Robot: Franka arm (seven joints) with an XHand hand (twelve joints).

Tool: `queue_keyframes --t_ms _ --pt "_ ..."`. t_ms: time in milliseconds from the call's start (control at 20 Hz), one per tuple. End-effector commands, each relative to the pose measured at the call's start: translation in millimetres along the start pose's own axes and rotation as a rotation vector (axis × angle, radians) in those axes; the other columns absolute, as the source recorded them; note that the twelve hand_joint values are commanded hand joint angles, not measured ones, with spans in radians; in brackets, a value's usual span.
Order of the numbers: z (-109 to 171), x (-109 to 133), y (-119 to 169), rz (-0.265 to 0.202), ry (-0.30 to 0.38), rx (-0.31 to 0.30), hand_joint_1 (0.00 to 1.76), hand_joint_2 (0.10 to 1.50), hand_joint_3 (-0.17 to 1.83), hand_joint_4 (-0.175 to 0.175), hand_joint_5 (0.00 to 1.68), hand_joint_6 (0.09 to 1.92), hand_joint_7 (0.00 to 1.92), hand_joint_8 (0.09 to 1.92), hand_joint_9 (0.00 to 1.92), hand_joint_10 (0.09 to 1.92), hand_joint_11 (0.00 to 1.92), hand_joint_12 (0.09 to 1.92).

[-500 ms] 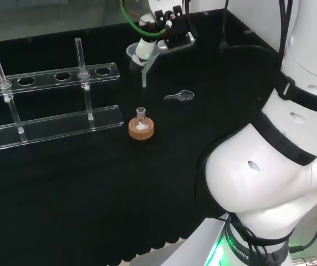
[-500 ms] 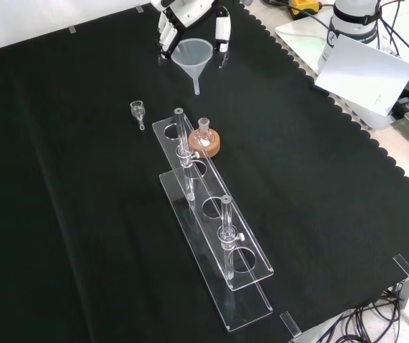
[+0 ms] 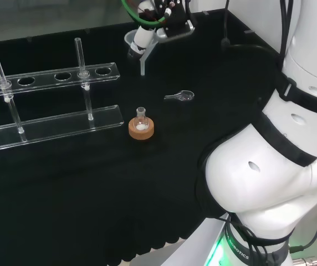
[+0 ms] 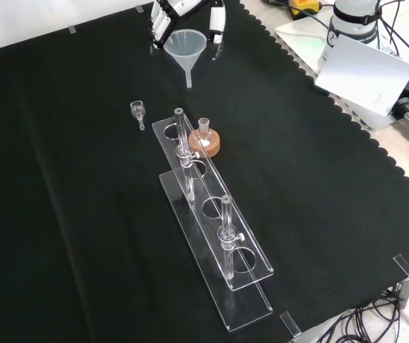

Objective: Put the funnel back on the funnel stand.

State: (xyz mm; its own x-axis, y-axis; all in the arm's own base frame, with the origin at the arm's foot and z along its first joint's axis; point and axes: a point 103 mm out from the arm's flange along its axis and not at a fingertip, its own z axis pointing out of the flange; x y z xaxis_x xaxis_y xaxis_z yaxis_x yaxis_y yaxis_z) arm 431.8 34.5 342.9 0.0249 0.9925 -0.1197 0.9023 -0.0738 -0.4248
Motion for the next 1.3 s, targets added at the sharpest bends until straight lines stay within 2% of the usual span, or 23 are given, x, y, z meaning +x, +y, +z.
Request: queue_keyframes --t_ms 50,300,600,1100,1300 --pt "-22.2 7.2 4.7 -0.014 -0.002 -0.036 0.63 0.78 0.35 -0.068 0.55 0.37 0.57 0.65 0.98 0.37 0.70 1.22" --pt "-43.1 24.2 17.2 -0.044 -0.005 -0.067 0.63 0.78 0.36 -0.068 0.55 0.37 0.58 0.65 0.98 0.37 0.71 1.22" --pt "-49.9 42.3 36.1 -0.078 -0.011 -0.071 0.63 0.78 0.36 -0.067 0.55 0.38 0.58 0.65 0.98 0.37 0.71 1.22" --pt "-37.6 71.4 69.6 -0.132 -0.030 -0.050 0.64 0.77 0.37 -0.066 0.55 0.40 0.58 0.65 0.98 0.38 0.71 1.22" --pt "-30.2 71.5 83.0 -0.139 -0.021 -0.048 0.64 0.77 0.37 -0.066 0.55 0.40 0.58 0.65 0.98 0.38 0.71 1.22"
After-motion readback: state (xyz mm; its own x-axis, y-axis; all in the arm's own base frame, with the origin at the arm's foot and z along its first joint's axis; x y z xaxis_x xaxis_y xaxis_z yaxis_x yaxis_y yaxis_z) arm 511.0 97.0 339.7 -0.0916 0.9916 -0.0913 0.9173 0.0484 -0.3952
